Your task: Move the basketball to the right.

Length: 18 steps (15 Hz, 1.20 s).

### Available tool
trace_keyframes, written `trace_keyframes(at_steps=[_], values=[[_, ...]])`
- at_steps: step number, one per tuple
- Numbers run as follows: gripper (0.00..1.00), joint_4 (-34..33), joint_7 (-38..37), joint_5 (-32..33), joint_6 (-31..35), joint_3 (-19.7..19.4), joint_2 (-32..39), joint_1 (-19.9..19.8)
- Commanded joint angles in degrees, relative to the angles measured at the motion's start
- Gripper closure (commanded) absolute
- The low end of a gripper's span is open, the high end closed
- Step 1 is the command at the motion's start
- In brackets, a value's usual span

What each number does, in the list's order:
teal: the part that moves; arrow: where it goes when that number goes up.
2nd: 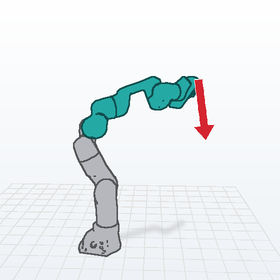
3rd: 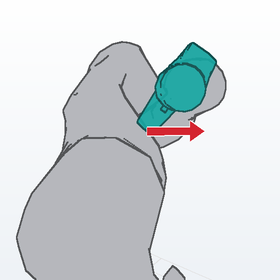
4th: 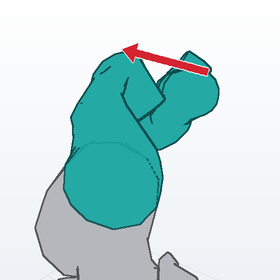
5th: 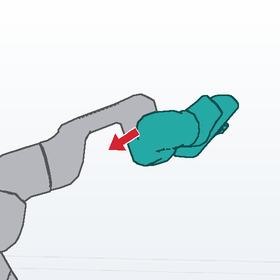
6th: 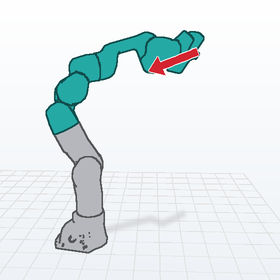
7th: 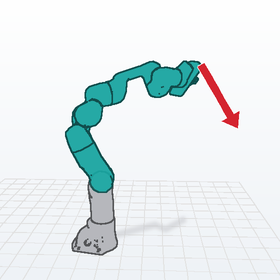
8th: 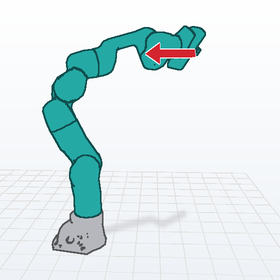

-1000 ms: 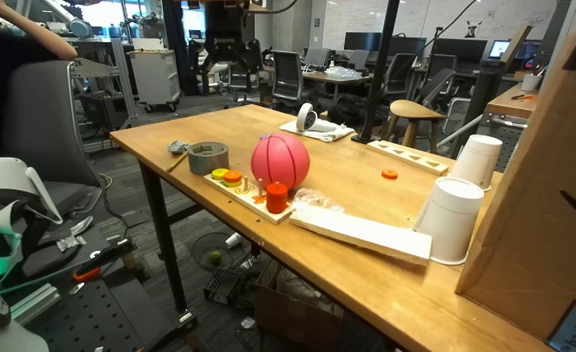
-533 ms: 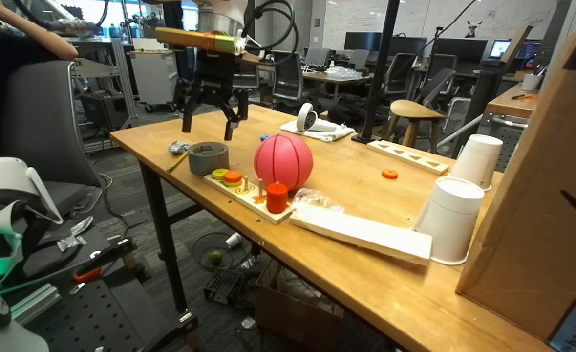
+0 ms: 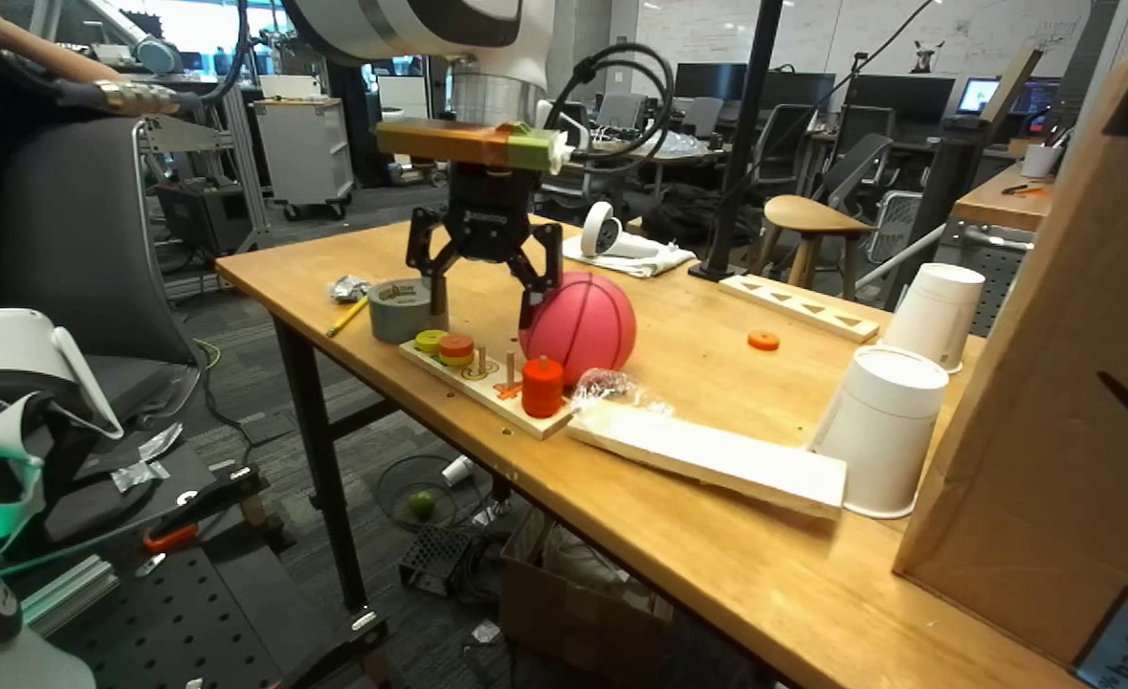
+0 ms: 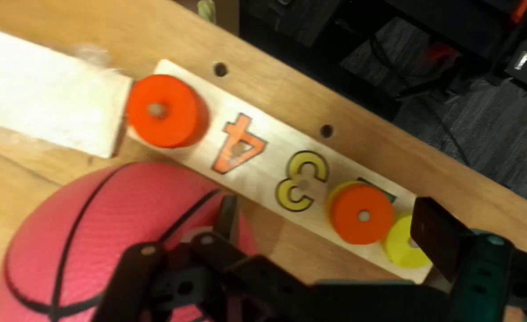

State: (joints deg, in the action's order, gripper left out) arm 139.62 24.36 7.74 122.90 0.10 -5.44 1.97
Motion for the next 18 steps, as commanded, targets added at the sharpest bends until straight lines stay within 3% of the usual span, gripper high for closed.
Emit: trace_keyframes(at_steps=[1, 5, 7, 11, 14, 18], values=[[0.00, -5.84, 2.26, 7.12, 2.41, -1.44, -0.98, -2.03], [0.00, -14.79, 0.85, 12.72, 3.68, -0.64, -1.85, -1.93], [0.00, -15.92, 0.00, 13.35, 7.21, 0.05, -2.23, -1.22], [0.00, -15.88, -3.07, 12.82, 2.61, 2.51, -1.40, 0.55], [0.00, -14.69, -2.09, 8.64, -0.95, 3.43, -1.55, 2.01], [0.00, -10.09, 3.26, 1.05, 10.31, 4.05, -2.94, 4.47]])
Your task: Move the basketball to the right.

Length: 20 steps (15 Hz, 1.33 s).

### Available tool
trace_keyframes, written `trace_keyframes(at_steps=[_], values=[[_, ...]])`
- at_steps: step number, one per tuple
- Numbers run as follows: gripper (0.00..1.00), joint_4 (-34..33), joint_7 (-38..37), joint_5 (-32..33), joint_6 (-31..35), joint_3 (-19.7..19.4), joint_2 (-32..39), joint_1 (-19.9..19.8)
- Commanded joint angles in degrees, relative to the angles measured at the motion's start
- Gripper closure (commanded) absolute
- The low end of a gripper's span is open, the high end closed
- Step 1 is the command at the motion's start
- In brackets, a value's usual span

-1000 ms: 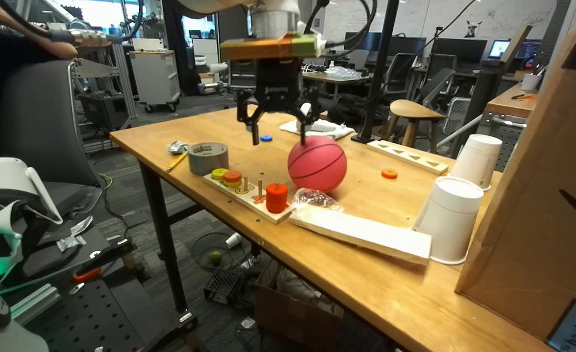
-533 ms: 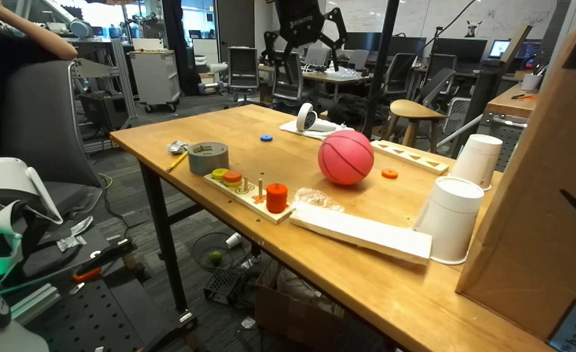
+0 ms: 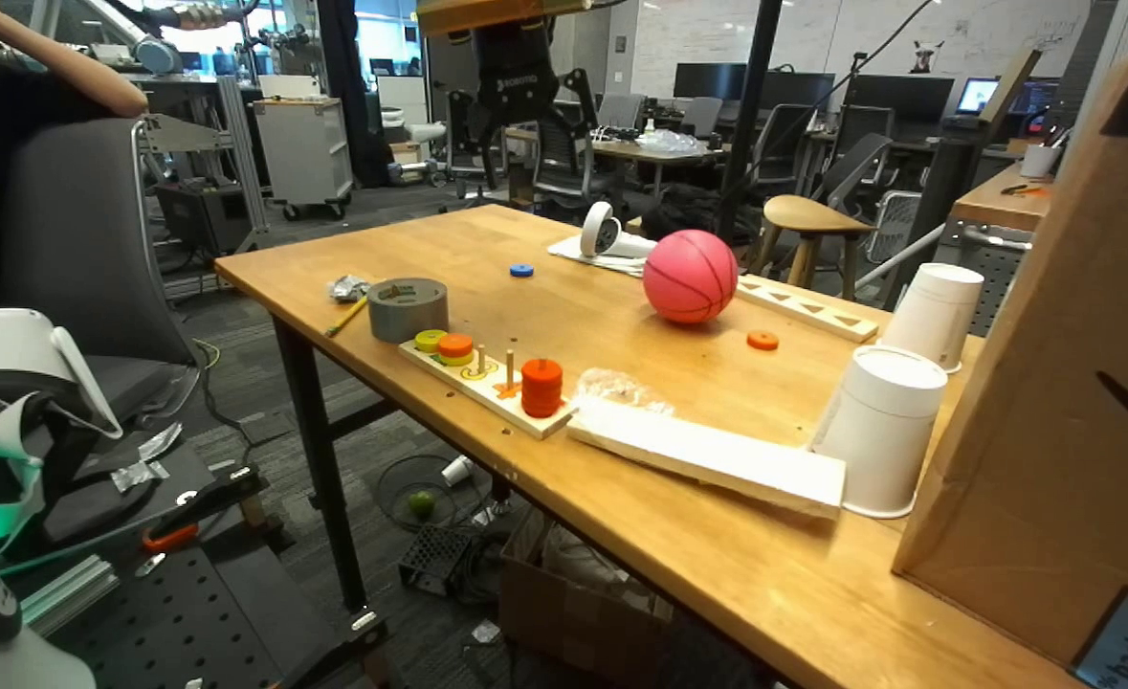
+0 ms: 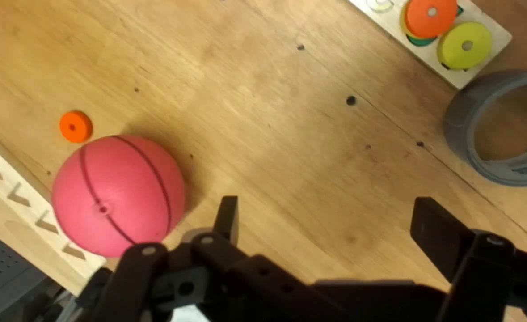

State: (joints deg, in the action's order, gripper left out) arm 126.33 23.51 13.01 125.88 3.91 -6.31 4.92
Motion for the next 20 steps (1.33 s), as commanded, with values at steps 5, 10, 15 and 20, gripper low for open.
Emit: trace_keyframes(at_steps=[5, 10, 15, 20], values=[[0.00, 5.39, 17.58, -12.30, 18.25, 0.44, 0.31, 4.73], [0.00, 3.99, 38.80, -25.86, 20.45, 1.00, 4.65, 6.36], [0.00, 1.12, 55.78, -32.97, 16.89, 1.20, 7.66, 4.14], [0.00, -6.38, 61.52, -28.34, 10.75, 1.46, 14.22, 1.37]])
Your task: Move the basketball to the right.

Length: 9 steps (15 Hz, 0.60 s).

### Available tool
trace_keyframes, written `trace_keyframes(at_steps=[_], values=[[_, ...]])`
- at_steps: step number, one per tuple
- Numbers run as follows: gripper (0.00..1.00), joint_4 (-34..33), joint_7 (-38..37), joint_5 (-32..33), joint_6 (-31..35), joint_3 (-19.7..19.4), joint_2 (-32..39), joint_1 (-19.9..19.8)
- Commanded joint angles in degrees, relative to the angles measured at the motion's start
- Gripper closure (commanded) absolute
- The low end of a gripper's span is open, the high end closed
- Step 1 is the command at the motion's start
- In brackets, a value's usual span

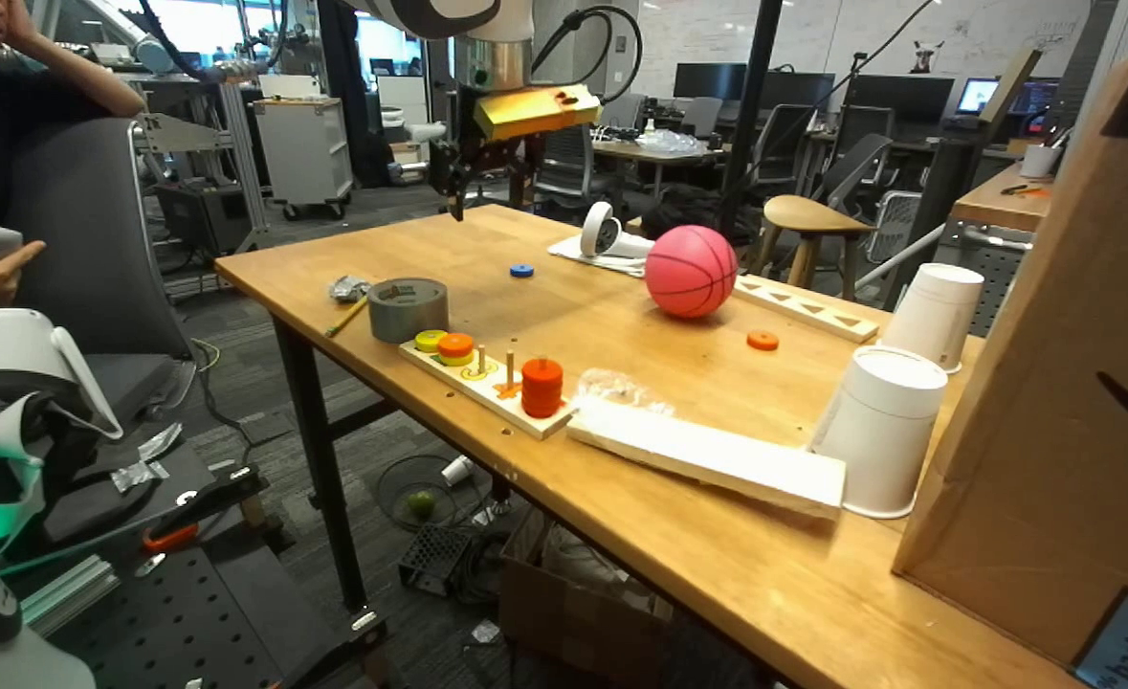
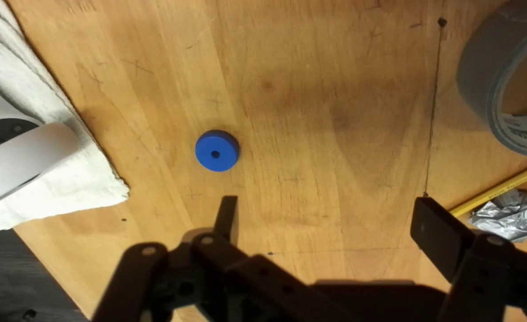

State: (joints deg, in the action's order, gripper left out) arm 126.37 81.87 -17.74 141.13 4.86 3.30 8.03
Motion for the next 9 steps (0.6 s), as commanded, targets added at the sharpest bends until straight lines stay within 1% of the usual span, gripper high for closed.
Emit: trace_keyframes(at_steps=[1, 5, 8, 9], values=[[0.00, -7.76, 4.13, 3.50, -6.04, 0.64, 5.55, -2.25], [0.00, -12.20, 6.92, 8.61, -9.35, 0.97, 8.51, -3.72], [0.00, -15.99, 11.83, 9.44, -10.76, 1.38, 10.86, -4.93], [0.00, -17.63, 14.26, 8.84, -10.84, 1.69, 11.98, -5.40]])
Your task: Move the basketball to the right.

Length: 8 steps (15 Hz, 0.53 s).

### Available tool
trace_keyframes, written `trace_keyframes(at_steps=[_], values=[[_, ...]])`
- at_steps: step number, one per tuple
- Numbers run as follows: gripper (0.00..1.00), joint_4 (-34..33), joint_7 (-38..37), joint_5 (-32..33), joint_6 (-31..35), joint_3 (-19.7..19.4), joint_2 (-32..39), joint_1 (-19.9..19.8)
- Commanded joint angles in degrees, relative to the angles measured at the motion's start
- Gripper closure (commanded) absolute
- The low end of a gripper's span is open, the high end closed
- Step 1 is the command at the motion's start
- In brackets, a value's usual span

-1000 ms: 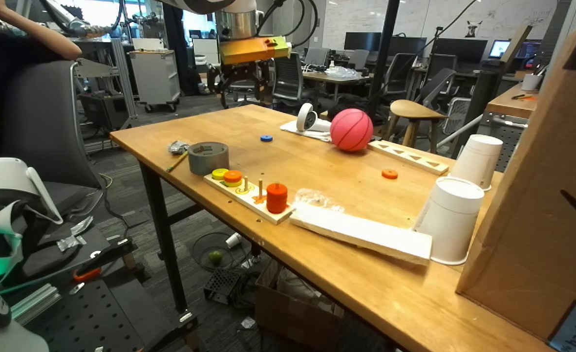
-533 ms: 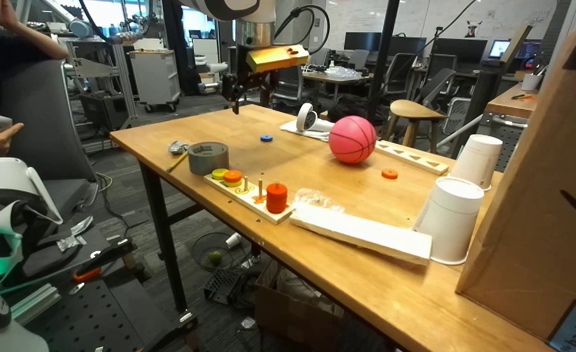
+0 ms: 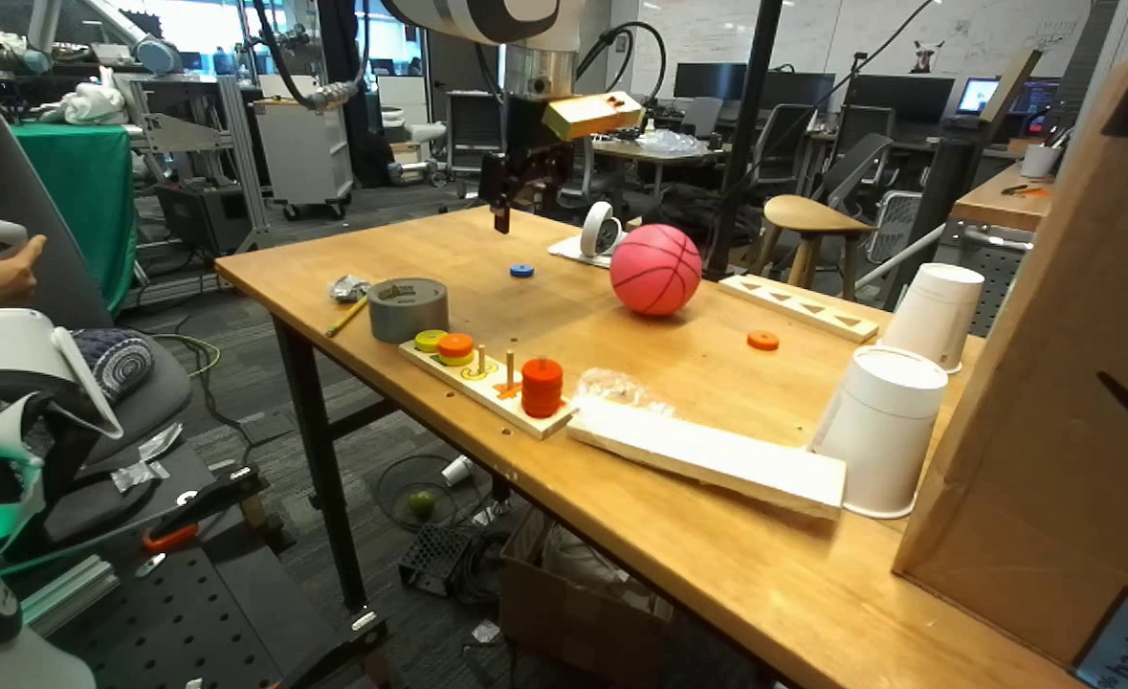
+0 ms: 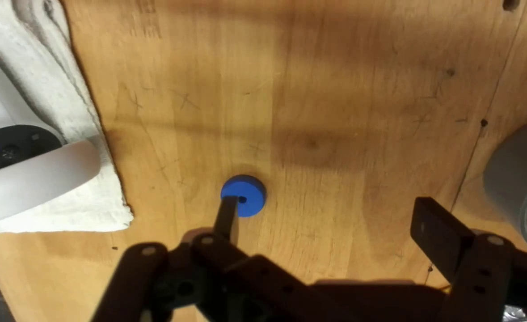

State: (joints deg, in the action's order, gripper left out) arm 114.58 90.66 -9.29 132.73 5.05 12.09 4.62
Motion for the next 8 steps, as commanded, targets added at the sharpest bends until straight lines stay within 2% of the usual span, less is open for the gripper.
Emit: trace_keyframes(at_steps=[1, 8], values=[[0.00, -7.12, 7.34, -0.19, -2.42, 1.79, 4.12, -2.37], [0.00, -18.40, 14.83, -4.05, -2.45, 5.14, 14.11, -4.99]])
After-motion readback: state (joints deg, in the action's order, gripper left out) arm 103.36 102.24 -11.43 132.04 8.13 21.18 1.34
